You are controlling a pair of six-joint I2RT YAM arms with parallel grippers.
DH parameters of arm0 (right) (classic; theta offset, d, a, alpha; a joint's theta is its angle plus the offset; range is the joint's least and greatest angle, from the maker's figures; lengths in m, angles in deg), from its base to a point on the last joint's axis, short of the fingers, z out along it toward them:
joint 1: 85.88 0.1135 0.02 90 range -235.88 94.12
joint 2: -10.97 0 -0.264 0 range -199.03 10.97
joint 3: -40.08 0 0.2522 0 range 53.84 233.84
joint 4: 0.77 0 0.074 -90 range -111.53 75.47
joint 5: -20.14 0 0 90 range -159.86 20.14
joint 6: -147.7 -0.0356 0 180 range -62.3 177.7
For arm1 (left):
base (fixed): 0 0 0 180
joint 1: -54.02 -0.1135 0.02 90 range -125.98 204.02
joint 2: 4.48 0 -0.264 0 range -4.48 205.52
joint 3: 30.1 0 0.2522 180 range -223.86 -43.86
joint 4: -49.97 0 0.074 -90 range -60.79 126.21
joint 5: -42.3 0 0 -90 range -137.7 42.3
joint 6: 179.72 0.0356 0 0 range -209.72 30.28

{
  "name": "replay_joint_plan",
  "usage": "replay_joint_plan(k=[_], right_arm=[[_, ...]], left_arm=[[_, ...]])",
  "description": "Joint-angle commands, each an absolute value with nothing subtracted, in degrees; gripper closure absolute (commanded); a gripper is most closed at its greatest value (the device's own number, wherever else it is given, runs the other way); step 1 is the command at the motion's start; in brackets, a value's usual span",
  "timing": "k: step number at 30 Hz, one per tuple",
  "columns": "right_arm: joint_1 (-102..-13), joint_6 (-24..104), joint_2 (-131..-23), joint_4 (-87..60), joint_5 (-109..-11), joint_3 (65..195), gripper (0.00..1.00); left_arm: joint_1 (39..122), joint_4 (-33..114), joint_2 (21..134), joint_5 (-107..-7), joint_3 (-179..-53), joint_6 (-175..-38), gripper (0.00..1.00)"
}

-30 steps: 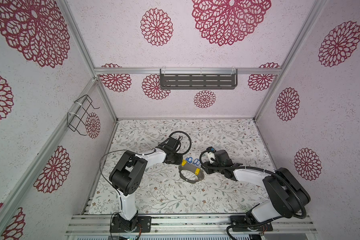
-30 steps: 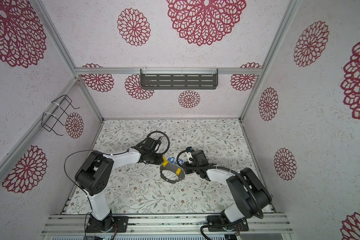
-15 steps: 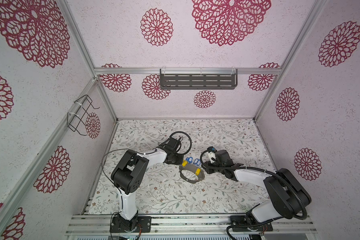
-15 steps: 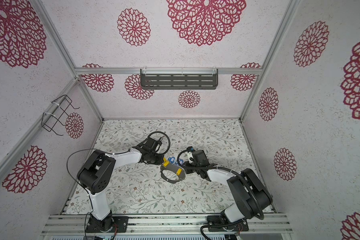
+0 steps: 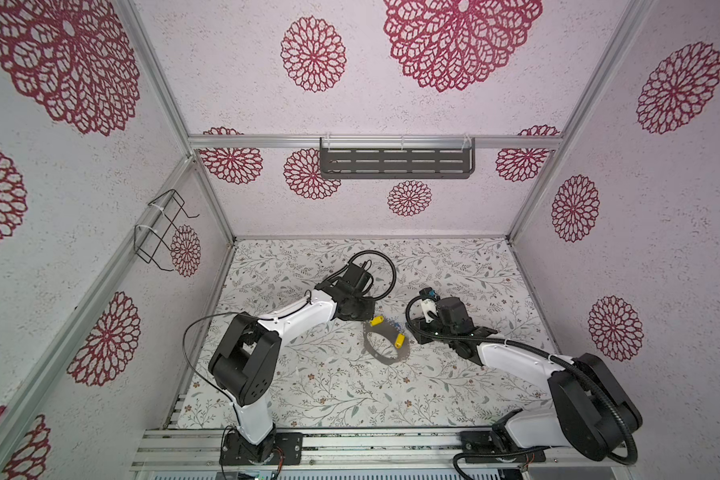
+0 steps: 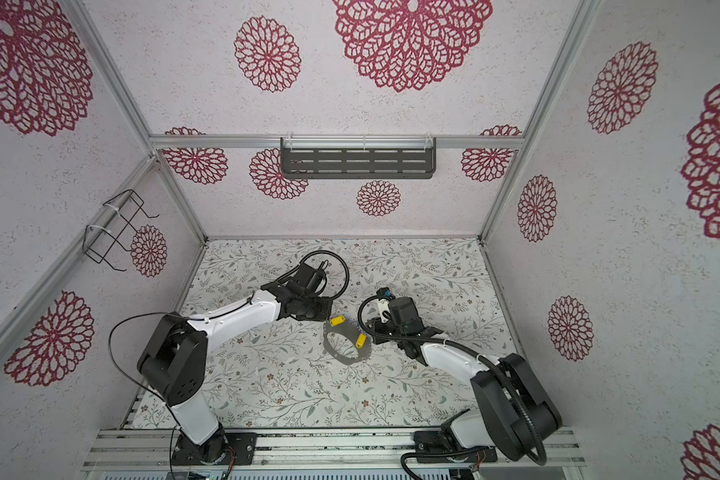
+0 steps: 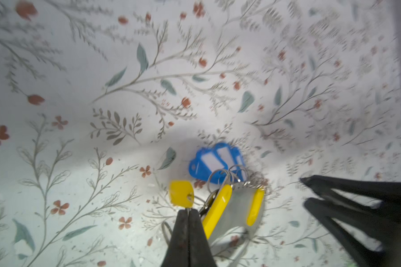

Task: Remove the keys from the keyring
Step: 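Grasp the ring edge with the right gripper and lift it with both grippers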

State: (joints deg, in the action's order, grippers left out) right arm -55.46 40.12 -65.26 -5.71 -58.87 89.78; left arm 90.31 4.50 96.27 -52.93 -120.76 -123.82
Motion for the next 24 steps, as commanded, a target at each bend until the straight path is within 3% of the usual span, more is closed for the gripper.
replay_joint_plan(k=[1,9,13,24], right_arm=[[-55.6,41.6,-59.9,-4.6,-63.4,88.8,0.73],[-54.8,44.8,-49.3,-0.5,-61.5,88.5,0.72],[-53.9,43.8,-46.4,4.6,-58.7,88.7,0.77],[-49.7,49.0,-50.1,10.9,-59.7,92.9,0.80]], left_arm=[[90.5,-2.9,93.1,-48.6,-126.3,-129.8,1.00],[90.5,-5.2,91.7,-53.0,-135.7,-137.7,1.00],[90.6,-4.6,91.1,-54.4,-136.9,-142.1,1.00],[92.8,-0.6,88.2,-50.8,-134.7,-154.2,1.00]])
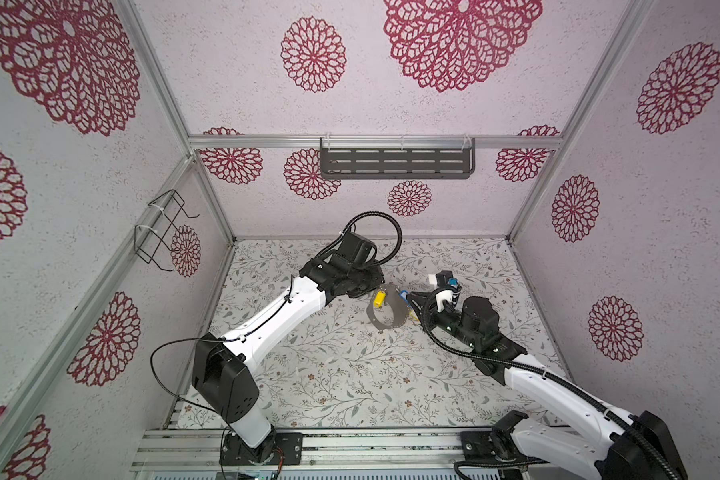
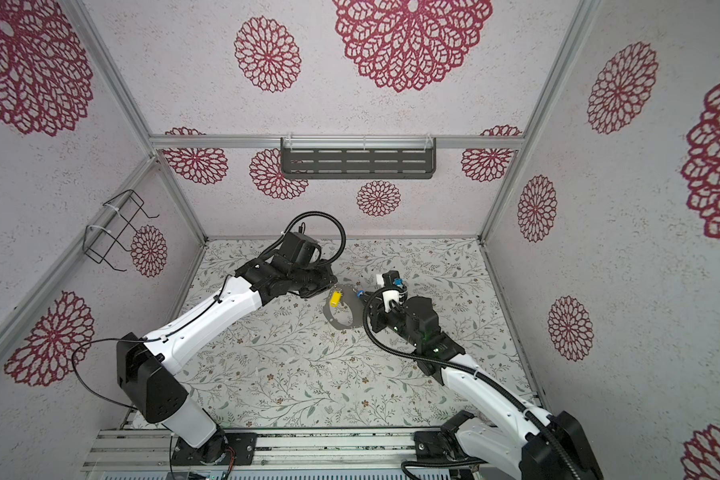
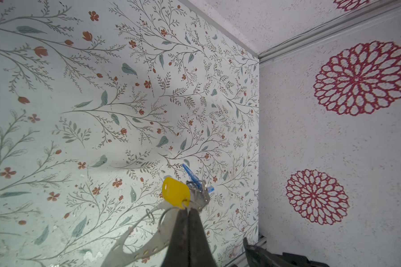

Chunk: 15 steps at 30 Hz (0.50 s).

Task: Remove the keys from the keyring

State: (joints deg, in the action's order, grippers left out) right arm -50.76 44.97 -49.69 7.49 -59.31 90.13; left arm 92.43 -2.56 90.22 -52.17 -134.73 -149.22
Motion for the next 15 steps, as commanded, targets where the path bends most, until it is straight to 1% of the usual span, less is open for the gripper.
replay_joint_plan(k=[1,5,15], right_arm=[[-49.5,50.4,-50.5,10.8,-60.1,93.2,0.80],[-48.8,54.6,-52.7,9.3,-61.4,94.8,0.79],[-46.9,52.7,-59.2,13.4,-58.6,95.8,0.70]], left_arm=[[92.9,-0.5,88.2,-50.9,-134.7,-154.4,1.00],[93.6,0.0,87.9,-50.7,-134.0,-155.3,1.00],[94.4,1.1,87.3,-50.1,-134.5,-156.2,1.00]])
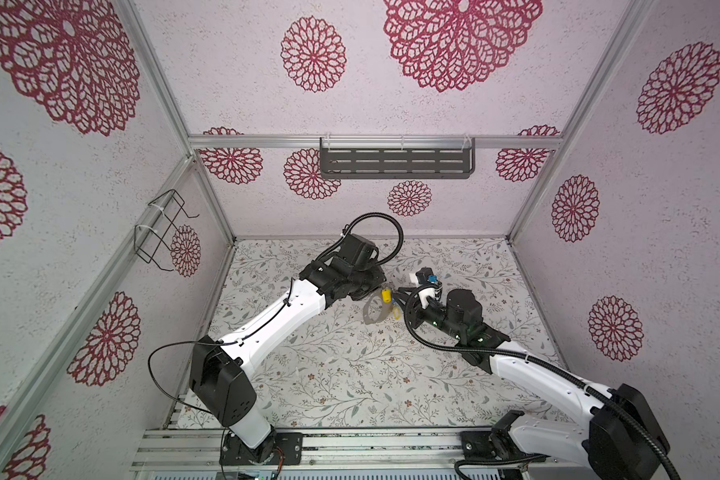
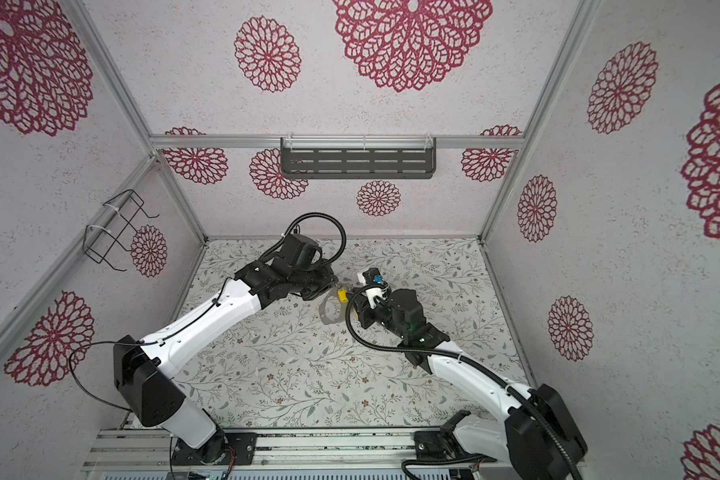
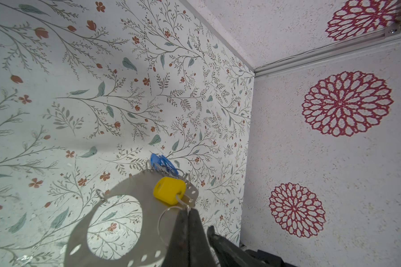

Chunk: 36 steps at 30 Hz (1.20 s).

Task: Remove the keys from the keyring

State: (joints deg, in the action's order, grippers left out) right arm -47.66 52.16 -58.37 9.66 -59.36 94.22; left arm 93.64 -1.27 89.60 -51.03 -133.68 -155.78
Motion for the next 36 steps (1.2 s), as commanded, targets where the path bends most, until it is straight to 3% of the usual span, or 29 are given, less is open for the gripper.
replay_joint_plan(k=[1,5,23,29,36], right_arm=[[-46.8,52.6,-59.8,14.0,-58.7,95.9,0.68],[-46.8,52.9,-61.2,14.7,-59.2,96.5,0.60],[-46.8,52.6,-65.8,16.0,-58.9,99.4,0.54],[-46.8,52.9,-65.8,16.1,-58.8,99.9,0.65],[-46.8,53.0,-65.0,15.4,-59.9,99.2,0.86]], left_arm=[[94.4,1.1,87.2,-50.1,-134.6,-156.1,1.00],[94.8,1.0,86.9,-50.0,-134.7,-155.9,1.00],[95.7,1.2,86.0,-49.7,-134.8,-155.9,1.00],[95.8,1.1,86.1,-49.7,-134.8,-155.9,1.00],[95.7,1.1,86.0,-49.2,-134.8,-155.5,1.00]])
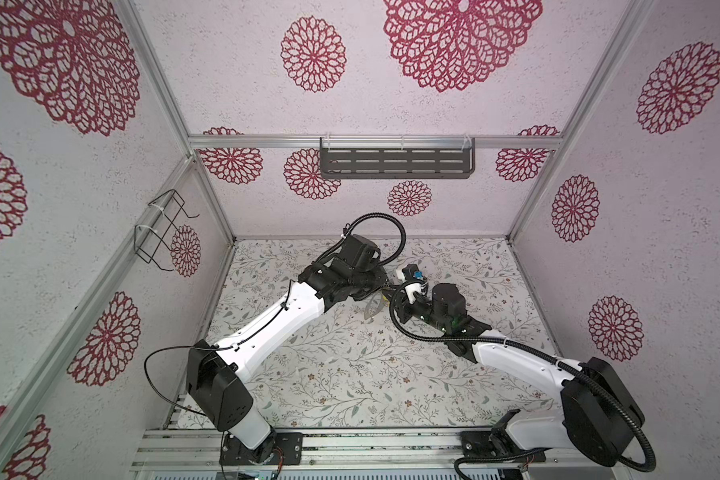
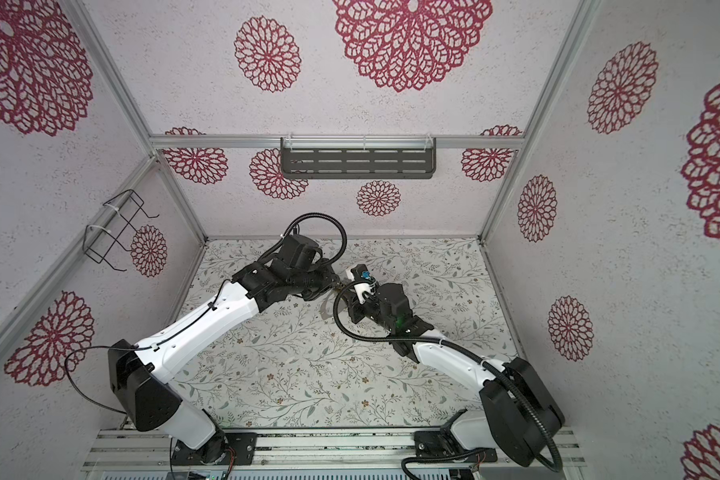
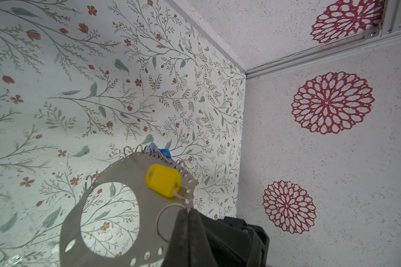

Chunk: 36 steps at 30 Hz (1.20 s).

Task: Remove the keys from the keyring

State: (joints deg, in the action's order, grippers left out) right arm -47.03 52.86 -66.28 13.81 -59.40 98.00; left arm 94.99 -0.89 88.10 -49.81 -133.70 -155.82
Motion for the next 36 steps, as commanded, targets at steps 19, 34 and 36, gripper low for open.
replay_joint_plan(k=[19,34,36], right_arm=[[-46.8,56.5,-58.4,4.1,-65.6,101.2,1.00],[-46.8,64.4,-59.5,-14.7,-62.9,113.7,1.00],[-46.8,65.6,-59.6,-16.3,-61.2,114.6,1.00]], left_arm=[[94.7,2.6,84.0,-46.1,-131.3,-154.5,1.00],[90.3,15.3,75.7,-32.1,-120.1,-118.9,0.26],[89.8,24.0,72.5,-32.6,-114.3,-109.7,0.19]])
